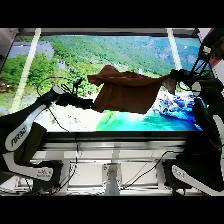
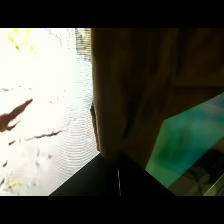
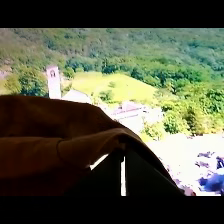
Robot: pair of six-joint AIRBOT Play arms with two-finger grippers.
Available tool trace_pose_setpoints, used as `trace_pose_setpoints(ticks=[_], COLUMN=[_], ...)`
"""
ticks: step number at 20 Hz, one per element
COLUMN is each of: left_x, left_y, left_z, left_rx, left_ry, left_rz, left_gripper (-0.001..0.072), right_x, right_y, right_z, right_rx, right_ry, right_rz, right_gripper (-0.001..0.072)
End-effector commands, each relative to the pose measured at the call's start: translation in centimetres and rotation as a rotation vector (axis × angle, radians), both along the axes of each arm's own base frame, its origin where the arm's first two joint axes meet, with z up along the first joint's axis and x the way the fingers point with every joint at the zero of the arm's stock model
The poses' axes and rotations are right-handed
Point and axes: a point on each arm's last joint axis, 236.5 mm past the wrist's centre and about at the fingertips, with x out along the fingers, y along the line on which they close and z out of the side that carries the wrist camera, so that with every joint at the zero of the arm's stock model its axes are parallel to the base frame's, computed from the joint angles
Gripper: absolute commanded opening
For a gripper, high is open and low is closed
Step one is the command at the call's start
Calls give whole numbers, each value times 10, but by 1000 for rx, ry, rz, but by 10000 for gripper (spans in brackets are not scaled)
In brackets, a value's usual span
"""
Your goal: Fold the clothes and pants, and hang the long-sleeved shirts on hangers.
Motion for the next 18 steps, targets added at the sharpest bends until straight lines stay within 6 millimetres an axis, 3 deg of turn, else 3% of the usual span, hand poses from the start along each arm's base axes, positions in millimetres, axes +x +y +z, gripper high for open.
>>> trace_pose_setpoints(ticks=[1, 3, 4, 6, 8, 11, 13, 14, 16, 18], left_x=[40, 70, 81, 94, 94, 79, 69, 63, 53, 41], left_y=[31, 66, 83, 115, 138, 147, 156, 161, 181, 201], left_z=[54, 106, 129, 164, 179, 163, 149, 141, 123, 109], left_rx=[-17, -17, -13, -1, 14, 77, 151, 183, 294, 400], left_ry=[-144, -276, -332, -419, -448, -401, -369, -341, -283, -233], left_rz=[88, 167, 204, 271, 309, 253, 211, 202, 192, 170], left_gripper=[27, 27, 27, 27, 27, 27, 27, 26, 27, 27], right_x=[-40, -62, -74, -94, -125, -183, -204, -203, -182, -146], right_y=[-4, 9, 25, 73, 127, 193, 227, 238, 247, 253], right_z=[-30, -36, -37, -31, -27, -29, -30, -30, -28, -13], right_rx=[-31, 21, 84, 209, 287, 311, 260, 225, 109, 55], right_ry=[218, 304, 340, 388, 473, 645, 662, 629, 504, 325], right_rz=[9, 31, 63, 189, 349, 562, 690, 729, 768, 777], right_gripper=[17, 17, 17, 17, 17, 17, 27, 97, 336, 348])
